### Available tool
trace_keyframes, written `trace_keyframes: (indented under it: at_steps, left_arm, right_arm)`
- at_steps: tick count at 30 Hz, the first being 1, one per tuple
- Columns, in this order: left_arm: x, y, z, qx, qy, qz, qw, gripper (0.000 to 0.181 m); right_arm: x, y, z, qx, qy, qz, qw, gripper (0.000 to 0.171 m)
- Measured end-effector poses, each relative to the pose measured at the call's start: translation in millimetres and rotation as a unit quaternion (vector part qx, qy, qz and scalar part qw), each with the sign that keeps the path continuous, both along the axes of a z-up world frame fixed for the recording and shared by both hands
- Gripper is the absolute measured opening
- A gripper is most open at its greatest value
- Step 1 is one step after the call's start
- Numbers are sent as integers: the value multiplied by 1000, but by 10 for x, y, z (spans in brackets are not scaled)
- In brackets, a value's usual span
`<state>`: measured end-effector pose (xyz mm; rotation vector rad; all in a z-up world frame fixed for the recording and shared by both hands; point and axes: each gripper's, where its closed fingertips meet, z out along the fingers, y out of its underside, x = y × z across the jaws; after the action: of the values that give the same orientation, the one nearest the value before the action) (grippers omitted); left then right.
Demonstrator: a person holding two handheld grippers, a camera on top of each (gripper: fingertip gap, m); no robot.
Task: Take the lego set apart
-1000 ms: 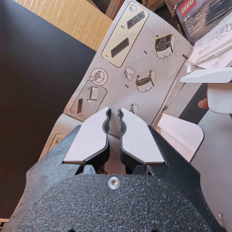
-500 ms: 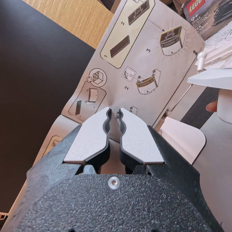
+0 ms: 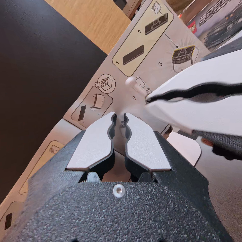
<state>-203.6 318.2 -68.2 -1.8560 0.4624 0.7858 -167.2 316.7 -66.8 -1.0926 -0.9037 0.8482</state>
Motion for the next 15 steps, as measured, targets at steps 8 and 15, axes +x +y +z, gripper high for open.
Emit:
trace_keyframes:
  at_steps: [8, 15]
  left_arm:
    - [-139, -435, 251, 85, -109, -2, 990, 16]
    - [-370, -763, 78, 83, -149, 19, 985, 18]
  right_arm:
    - [-386, -313, -143, 223, -203, 29, 953, 2]
    - [-438, -377, -217, 276, -227, 13, 934, 1]
